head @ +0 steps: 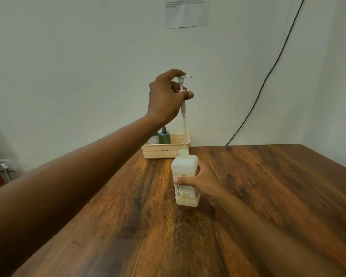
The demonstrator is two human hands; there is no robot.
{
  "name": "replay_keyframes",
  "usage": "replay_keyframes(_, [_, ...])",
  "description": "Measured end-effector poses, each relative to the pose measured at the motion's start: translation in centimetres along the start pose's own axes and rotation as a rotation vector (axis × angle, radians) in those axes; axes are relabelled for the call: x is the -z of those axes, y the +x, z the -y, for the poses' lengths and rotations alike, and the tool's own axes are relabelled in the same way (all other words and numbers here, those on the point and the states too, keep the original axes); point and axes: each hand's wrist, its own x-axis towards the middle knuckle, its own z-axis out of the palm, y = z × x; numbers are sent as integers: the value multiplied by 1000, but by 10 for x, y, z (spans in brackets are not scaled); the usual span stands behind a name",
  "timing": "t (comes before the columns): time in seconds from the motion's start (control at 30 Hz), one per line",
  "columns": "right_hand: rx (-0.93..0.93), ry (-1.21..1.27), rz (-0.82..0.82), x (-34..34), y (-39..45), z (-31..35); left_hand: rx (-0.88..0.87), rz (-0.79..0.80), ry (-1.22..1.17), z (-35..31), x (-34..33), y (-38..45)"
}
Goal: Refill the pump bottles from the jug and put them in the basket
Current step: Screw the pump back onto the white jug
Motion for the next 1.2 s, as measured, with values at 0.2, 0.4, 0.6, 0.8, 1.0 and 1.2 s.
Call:
replay_keyframes(0.2, [55,-39,-54,8,10,16,39,51,-9,17,-7,-32])
replay_keyframes(0.4, [105,-77,-68,16,15,27,74,93,-6,34,-13,-61])
replay_keyframes(0.6, [133,-80,-72,14,18,33,91,76,-15,42,-17,-76])
replay_keyframes(0.8, [137,-73,-96,8,19,32,101,75,-37,47,-19,-85])
replay_keyframes(1.0, [135,-56,-120,6,21,29,109,109,-54,48,-18,-85])
replay_keyframes(1.2, [130,-28,-124,7,19,38,160,208,-100,46,-14,-76])
